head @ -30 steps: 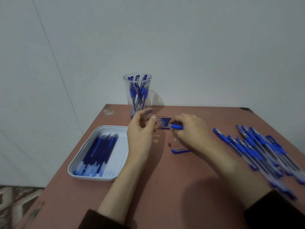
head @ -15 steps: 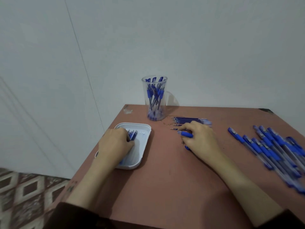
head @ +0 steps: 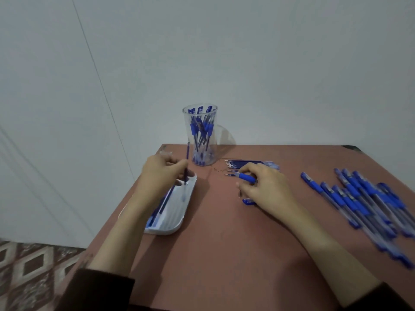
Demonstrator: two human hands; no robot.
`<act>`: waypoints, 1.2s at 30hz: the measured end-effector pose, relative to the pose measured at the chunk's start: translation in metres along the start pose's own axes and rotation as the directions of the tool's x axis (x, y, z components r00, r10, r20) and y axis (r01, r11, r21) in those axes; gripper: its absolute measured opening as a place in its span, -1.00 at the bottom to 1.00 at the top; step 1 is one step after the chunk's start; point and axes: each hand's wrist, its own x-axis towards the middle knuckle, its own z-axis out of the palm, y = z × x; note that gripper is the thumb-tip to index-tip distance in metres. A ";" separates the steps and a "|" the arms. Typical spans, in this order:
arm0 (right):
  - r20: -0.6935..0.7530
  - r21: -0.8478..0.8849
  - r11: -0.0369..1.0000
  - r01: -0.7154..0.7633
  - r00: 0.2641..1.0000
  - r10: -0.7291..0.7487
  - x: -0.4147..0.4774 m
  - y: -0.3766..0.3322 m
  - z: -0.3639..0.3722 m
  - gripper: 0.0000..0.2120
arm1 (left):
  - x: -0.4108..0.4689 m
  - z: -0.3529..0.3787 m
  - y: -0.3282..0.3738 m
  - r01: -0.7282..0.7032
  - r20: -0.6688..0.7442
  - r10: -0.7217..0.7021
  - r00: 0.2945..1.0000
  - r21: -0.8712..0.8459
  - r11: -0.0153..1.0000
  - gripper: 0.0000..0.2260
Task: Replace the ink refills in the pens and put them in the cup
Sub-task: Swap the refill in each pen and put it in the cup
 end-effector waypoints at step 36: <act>-0.150 0.550 0.834 0.045 0.988 0.045 0.004 0.012 -0.016 -0.88 | -0.003 0.098 -0.014 0.003 0.208 0.091 0.974 -0.413 0.911 -0.80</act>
